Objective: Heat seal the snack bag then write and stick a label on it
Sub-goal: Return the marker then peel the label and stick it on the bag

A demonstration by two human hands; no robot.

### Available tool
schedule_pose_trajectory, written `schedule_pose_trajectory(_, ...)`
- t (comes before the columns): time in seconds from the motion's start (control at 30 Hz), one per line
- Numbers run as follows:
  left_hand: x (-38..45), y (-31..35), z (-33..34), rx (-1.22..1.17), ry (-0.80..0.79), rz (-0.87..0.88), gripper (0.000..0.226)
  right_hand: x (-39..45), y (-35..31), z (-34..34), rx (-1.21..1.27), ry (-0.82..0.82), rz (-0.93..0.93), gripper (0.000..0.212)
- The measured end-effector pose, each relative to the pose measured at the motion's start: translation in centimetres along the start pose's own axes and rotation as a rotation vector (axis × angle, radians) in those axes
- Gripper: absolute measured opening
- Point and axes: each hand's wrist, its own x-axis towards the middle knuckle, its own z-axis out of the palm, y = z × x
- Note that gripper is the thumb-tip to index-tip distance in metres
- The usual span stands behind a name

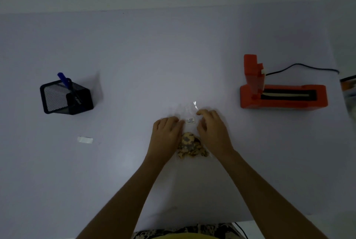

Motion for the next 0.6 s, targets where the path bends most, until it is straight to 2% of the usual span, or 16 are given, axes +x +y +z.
schedule_pose_trajectory(0.1, -1.5, -0.8, 0.0, 0.088, -0.046, 0.082, 0.041, -1.4, 1.7, 0.2, -0.382, -0.012, -0.234, 0.044)
schedule_pose_trajectory(0.2, -1.8, -1.1, 0.0, 0.108, -0.104, 0.111, 0.046, -2.2, 2.7, 0.1, -0.536, -0.053, -0.303, 0.044)
schedule_pose_trajectory(0.37, -1.7, -0.6, -0.2, 0.098, -0.132, 0.067, 0.051, -1.8, 2.5, -0.4, -0.577, -0.087, -0.322, 0.047)
schedule_pose_trajectory(0.6, -1.6, -0.2, -0.3, 0.057, -0.11, 0.031, 0.045, -1.7, 1.9, 0.0, -0.603, -0.098, -0.271, 0.048)
